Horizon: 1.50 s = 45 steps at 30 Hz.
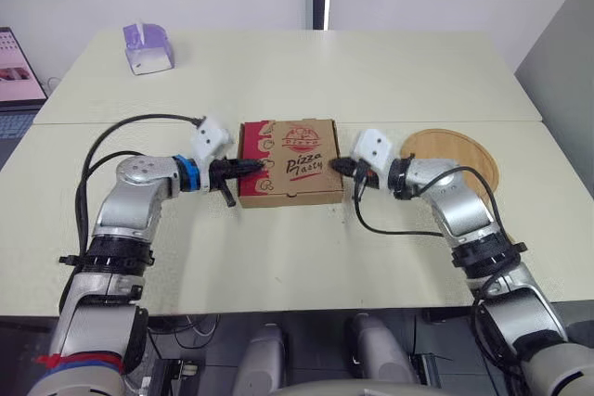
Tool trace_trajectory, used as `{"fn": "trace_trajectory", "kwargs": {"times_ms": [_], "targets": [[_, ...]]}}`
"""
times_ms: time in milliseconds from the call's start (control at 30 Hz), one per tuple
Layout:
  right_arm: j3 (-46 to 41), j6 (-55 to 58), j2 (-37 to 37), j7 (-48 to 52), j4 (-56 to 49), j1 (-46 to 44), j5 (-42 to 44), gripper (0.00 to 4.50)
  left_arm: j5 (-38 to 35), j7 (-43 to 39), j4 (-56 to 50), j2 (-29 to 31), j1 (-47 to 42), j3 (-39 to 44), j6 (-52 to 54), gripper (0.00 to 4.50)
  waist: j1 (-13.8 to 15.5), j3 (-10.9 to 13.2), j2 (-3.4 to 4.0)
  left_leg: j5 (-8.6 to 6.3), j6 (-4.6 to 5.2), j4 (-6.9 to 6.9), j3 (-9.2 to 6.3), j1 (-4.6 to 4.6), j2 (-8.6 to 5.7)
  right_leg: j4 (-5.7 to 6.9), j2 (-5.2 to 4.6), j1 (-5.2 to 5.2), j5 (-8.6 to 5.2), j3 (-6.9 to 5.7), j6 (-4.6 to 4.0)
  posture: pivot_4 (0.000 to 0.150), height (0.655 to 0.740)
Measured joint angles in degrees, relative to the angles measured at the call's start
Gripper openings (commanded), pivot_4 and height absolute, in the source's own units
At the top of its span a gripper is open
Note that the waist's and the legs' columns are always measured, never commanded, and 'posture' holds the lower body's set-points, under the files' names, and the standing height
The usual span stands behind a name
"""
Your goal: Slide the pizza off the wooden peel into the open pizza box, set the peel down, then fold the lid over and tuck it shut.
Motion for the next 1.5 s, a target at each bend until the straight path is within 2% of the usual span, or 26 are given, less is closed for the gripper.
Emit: {"fn": "trace_trajectory", "kwargs": {"times_ms": [200,333,500,633,767,1033,1300,1500], "targets": [[-1.2,-4.6,-1.7,-4.7,8.2,-2.0,-4.0,0.03,0.8,7.0,-0.7,4.7,2.5,4.9,1.6,0.0,-0.3,0.0,0.01,0.0,0.0,-0.09,0.05,0.05,0.0,-0.03,0.0,-0.05,0.0,0.05,0.0,0.15,0.74],[1.0,-4.8,-1.9,-4.3,11.5,-2.0,-6.4,0.03,2.6,9.0,-0.8,5.2,6.5,4.0,1.7,0.0,-0.3,0.0,0.01,0.0,0.0,-0.08,0.06,0.01,0.0,-0.04,0.0,-0.06,0.0,0.06,-0.01,0.15,0.74],[1.9,-4.3,-0.7,-2.1,11.6,-1.6,-6.8,0.03,4.8,9.1,-1.1,4.2,7.4,0.2,1.4,0.0,-0.2,0.0,0.02,0.0,0.0,-0.07,0.06,0.0,-0.03,-0.05,-0.01,-0.04,0.0,0.06,0.0,0.15,0.74],[2.6,-2.1,0.1,0.8,7.8,0.6,-4.8,0.03,5.3,8.5,-1.2,1.5,7.5,-2.4,0.8,0.0,-0.1,0.0,0.02,0.0,0.0,-0.08,0.06,-0.01,-0.01,-0.06,-0.01,-0.04,0.0,0.05,0.0,0.15,0.74],[2.4,2.6,-0.5,3.3,2.0,3.7,-2.5,0.03,5.4,7.5,-1.3,1.4,7.4,-2.9,0.8,0.0,0.0,0.0,0.02,-0.01,0.0,-0.08,0.04,-0.02,-0.01,-0.07,0.0,-0.04,0.0,0.04,0.0,0.15,0.74],[0.7,11.9,-6.1,6.3,-10.2,9.4,-0.1,0.03,5.5,1.4,-9.4,2.3,10.1,-6.5,3.8,0.0,0.1,0.0,0.03,-0.01,0.0,-0.08,0.05,-0.04,-0.02,-0.11,-0.02,-0.03,-0.01,0.04,0.01,0.15,0.74],[-0.4,17.6,-14.7,11.4,-21.1,16.0,2.3,0.03,5.5,0.0,-14.5,0.2,11.1,-9.3,6.3,0.0,0.3,0.0,0.03,-0.02,0.02,-0.07,0.05,-0.05,-0.04,-0.18,-0.04,0.03,-0.06,0.05,0.09,0.15,0.74],[-0.2,19.0,-15.8,12.2,-23.8,17.6,3.8,0.03,5.5,-1.0,-16.1,1.3,12.3,-9.3,6.5,0.0,0.2,0.0,0.02,-0.03,0.03,-0.07,0.06,0.02,-0.01,-0.17,-0.03,0.07,-0.16,0.05,0.22,0.15,0.74]]}}
